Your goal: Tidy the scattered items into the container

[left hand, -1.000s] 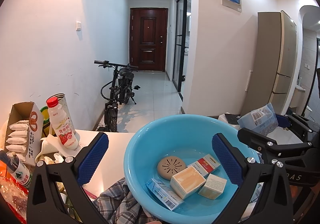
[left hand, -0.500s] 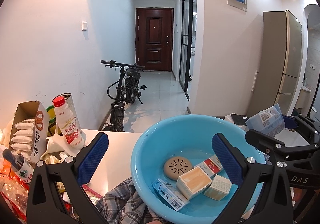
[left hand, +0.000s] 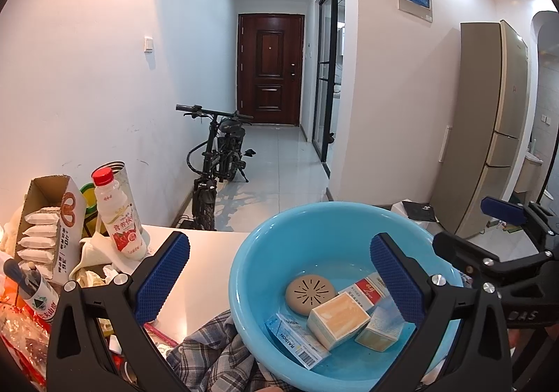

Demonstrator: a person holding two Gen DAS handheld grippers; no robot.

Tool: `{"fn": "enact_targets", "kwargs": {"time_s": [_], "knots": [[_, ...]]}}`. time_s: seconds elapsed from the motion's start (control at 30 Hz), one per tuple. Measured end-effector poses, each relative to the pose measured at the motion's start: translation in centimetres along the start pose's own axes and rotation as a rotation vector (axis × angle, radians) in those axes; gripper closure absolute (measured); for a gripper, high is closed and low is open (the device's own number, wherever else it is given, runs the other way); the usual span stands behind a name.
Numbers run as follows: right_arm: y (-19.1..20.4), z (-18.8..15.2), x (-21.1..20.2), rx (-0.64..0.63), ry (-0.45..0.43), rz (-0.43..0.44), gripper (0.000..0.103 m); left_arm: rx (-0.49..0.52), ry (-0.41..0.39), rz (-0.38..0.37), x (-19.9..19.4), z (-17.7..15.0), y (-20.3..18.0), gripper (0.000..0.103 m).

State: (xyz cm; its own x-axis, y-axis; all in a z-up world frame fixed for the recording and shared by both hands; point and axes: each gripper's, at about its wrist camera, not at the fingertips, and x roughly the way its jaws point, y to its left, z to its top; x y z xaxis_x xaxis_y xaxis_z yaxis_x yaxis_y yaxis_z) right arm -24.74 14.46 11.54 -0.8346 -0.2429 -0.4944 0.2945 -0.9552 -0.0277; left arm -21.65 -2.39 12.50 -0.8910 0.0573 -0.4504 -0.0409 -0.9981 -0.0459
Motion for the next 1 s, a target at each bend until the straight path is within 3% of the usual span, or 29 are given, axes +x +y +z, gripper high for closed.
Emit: {"fn": "enact_targets", "kwargs": {"time_s": [0.17,1.0], "knots": [[0.0,-0.5,0.3,-0.020,0.019,-0.063,0.000,0.011,-0.003,0.005,-0.1,0.0,-0.3,0.000],[-1.2,0.8,-1.3,0.013,-0.011,-0.060,0.000,0.050,-0.011,0.013,-0.5,0.1,-0.9,0.000]]}}
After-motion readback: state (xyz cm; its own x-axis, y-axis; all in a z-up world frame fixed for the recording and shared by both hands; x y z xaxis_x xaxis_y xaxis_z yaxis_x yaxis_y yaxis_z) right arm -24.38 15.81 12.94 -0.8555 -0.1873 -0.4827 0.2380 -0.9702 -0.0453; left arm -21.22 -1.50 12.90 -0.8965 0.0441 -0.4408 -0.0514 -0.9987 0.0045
